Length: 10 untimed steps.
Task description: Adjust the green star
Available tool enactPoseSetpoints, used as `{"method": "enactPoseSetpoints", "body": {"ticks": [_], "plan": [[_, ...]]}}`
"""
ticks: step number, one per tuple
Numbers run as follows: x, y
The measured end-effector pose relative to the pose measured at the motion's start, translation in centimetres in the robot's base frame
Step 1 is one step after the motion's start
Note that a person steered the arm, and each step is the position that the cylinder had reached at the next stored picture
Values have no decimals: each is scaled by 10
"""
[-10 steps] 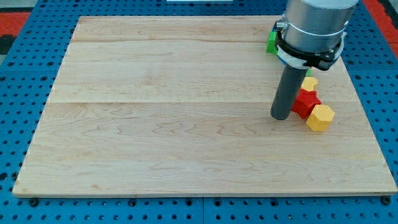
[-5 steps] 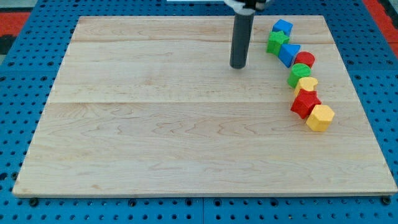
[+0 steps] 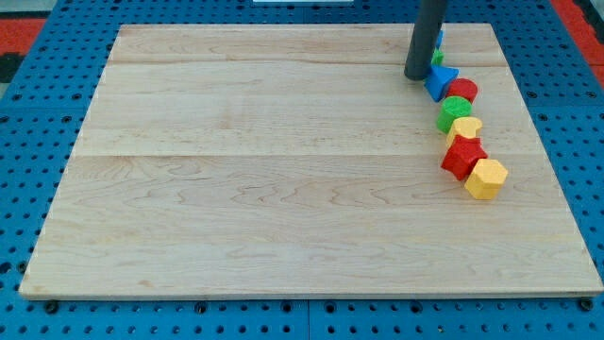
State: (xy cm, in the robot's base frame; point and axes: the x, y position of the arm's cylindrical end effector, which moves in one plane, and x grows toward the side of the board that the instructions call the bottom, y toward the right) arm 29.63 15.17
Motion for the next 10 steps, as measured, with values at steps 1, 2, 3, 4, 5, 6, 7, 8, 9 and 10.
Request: {"method": "enactPoseSetpoints", "body": {"ticks": [1,2,3,4,5,6,7,8,9,10], "plan": [[-24,-20],[-50,-23],[-57,-41],[-81,-61],[-93,-54],[-83,-32],[-71,-24],[-54,-21],[-36,-9],[-31,-3]]}}
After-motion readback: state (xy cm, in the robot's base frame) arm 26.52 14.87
